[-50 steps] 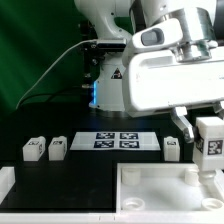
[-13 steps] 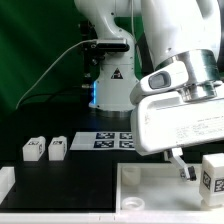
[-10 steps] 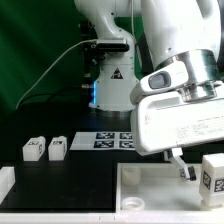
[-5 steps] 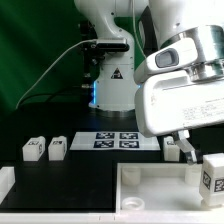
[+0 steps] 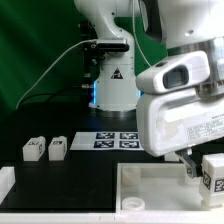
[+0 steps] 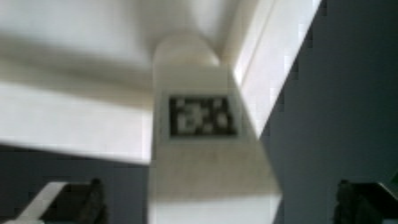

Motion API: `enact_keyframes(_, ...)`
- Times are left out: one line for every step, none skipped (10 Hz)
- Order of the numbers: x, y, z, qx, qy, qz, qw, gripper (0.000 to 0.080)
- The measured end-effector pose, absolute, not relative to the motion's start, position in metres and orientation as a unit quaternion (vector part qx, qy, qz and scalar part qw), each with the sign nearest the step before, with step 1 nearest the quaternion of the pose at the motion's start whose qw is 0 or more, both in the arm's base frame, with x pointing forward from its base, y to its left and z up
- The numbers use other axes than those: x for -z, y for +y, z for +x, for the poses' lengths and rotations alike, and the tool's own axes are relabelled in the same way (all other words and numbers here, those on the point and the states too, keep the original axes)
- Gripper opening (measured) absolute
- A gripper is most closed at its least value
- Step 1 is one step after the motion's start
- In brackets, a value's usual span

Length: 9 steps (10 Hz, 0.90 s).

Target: Assemble one leg

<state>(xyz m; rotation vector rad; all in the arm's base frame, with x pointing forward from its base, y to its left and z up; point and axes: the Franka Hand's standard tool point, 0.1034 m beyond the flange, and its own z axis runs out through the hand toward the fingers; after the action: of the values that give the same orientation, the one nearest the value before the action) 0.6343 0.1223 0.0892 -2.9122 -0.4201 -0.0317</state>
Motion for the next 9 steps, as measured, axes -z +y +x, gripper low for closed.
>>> enact_keyframes(-0.089, 0.126, 0.634, -0.024, -0.145, -0.983, 0.107, 0.0649)
enact_keyframes(-0.087, 0.124, 0.646, 0.006, -0.142, -0.984, 0.105, 0.0649)
enact_keyframes(-0.083, 0.119, 0.645, 0.012, -0.141, -0.985, 0.104, 0.0649)
enact_keyframes(-0.082, 0.116, 0.647, 0.013, -0.142, -0.984, 0.104, 0.0649)
enact_keyframes(-0.08, 0.112, 0.649, 0.013, -0.141, -0.985, 0.104, 0.0649)
enact_keyframes(-0.079, 0.111, 0.648, 0.013, -0.14, -0.985, 0.104, 0.0649)
enact_keyframes(-0.079, 0.112, 0.648, 0.013, -0.14, -0.985, 0.104, 0.0618)
enact_keyframes(-0.079, 0.112, 0.648, 0.013, -0.14, -0.985, 0.104, 0.0618)
enact_keyframes(-0.079, 0.112, 0.648, 0.012, -0.139, -0.985, 0.104, 0.0433)
